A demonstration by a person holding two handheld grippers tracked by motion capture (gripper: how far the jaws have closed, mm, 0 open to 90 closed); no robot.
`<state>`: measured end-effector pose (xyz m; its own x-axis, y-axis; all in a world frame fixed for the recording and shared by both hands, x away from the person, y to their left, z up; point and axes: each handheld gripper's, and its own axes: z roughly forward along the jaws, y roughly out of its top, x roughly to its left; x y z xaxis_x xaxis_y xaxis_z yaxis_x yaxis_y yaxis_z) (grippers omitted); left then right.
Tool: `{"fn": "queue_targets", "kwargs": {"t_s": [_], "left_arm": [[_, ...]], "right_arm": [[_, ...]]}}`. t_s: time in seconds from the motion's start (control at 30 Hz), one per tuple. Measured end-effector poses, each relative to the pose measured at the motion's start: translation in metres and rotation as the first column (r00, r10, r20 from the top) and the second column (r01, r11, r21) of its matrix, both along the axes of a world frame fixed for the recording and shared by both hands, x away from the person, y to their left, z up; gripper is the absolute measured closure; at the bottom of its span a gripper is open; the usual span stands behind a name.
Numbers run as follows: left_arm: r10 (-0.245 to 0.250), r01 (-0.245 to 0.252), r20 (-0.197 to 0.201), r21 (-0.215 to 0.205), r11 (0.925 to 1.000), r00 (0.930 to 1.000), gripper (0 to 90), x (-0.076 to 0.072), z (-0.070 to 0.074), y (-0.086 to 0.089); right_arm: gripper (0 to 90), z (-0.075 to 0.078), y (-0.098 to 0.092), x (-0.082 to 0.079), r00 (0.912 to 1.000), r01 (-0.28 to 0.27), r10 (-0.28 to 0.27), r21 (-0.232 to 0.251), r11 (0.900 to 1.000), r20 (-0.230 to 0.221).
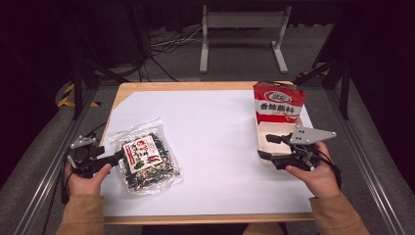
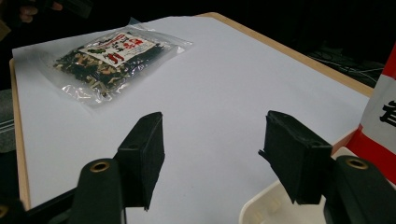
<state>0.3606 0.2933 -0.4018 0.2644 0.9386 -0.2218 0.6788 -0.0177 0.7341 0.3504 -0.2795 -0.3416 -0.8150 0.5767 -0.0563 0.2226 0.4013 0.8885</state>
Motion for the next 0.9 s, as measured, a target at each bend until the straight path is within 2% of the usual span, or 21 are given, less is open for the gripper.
{"fn": "queue_targets", "kwargs": {"t_s": [0.03,0.13,0.2,0.37,0.47,0.53,0.6,0.63,0.73,0.9], "left_arm": [[0.01,-0.009,-0.014,0.019,0.9998,0.9999,19.5,0.004,-0.003,-0.001],[0.014,-0.014,-0.032,0.014,0.9998,0.9994,19.0,0.008,-0.007,0.001],[0.017,-0.017,-0.046,0.004,0.9998,0.9988,18.7,0.01,-0.01,0.003],[0.01,-0.015,-0.094,-0.059,0.9981,0.9955,16.9,0.016,-0.019,0.006],[0.005,-0.011,-0.11,-0.053,0.9985,0.9939,16.5,0.018,-0.022,0.006],[0.004,-0.012,-0.114,-0.064,0.9979,0.9934,16.1,0.018,-0.023,0.006],[-0.008,-0.005,-0.129,-0.095,0.9955,0.9916,15.0,0.02,-0.025,0.008],[-0.008,-0.005,-0.129,-0.095,0.9955,0.9916,14.4,0.02,-0.025,0.008],[-0.016,-0.003,-0.165,-0.111,0.9938,0.9862,13.1,0.022,-0.03,0.009],[-0.019,-0.006,-0.187,-0.135,0.9908,0.9821,14.3,0.025,-0.035,0.01]], "right_arm": [[37.7,-0.001,0.001,0.0,1.0,-0.003,0.003,-0.004,1.0,-0.002],[37.7,-0.003,0.003,0.001,1.0,-0.005,0.005,-0.008,1.0,-0.002],[37.8,-0.003,0.003,0.001,1.0,-0.007,0.007,-0.007,1.0,-0.001],[38.0,-0.005,0.004,0.001,1.0,-0.008,0.008,-0.007,1.0,-0.004],[37.9,-0.006,0.004,0.002,0.9999,-0.003,0.003,0.002,1.0,-0.011],[37.8,-0.006,0.004,0.002,0.9999,-0.002,0.002,0.004,1.0,-0.013],[37.4,-0.006,0.004,0.002,0.9997,0.001,0.0,0.017,1.0,-0.023],[37.4,-0.006,0.004,0.002,0.9997,0.001,0.0,0.017,1.0,-0.023],[37.2,-0.007,0.004,0.002,0.9997,0.003,-0.002,0.019,1.0,-0.026],[36.5,-0.007,0.005,0.002,0.9996,0.003,-0.003,0.018,1.0,-0.03]]}}
